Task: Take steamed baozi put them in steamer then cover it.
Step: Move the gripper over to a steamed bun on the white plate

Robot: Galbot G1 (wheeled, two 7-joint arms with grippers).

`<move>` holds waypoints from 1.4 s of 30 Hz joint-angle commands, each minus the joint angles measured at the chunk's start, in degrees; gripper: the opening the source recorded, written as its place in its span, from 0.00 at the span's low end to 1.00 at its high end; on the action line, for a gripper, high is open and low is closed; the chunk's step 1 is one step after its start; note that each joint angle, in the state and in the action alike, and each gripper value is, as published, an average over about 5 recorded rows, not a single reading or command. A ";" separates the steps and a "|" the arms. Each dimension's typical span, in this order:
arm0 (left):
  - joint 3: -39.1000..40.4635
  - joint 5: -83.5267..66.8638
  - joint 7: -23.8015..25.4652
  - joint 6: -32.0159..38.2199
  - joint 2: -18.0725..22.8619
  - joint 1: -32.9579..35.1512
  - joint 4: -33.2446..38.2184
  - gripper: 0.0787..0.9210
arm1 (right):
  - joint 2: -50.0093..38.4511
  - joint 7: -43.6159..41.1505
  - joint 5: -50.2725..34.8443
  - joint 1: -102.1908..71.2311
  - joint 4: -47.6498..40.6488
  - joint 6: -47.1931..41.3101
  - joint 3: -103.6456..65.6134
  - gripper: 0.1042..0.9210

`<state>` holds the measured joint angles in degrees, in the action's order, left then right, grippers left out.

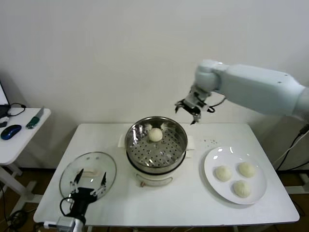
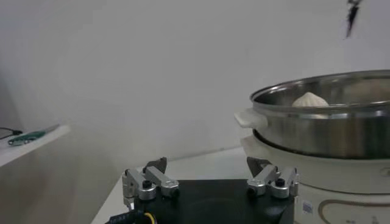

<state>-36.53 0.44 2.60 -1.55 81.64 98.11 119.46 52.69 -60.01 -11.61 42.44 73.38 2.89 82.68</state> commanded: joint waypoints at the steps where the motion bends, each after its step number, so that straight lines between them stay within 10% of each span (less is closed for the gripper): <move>1: 0.67 1.05 -0.07 -0.41 0.29 0.05 1.25 0.88 | -19.32 0.21 -11.54 -5.88 5.16 -19.71 1.76 0.88; 42: -0.36 1.77 -0.27 -0.26 0.89 0.29 -0.99 0.88 | -12.77 0.24 4.90 -38.92 -7.41 -15.79 -20.45 0.84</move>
<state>-36.93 2.19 2.32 -1.86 82.60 98.42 118.47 39.24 -59.69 -7.40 5.41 67.34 -12.88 63.42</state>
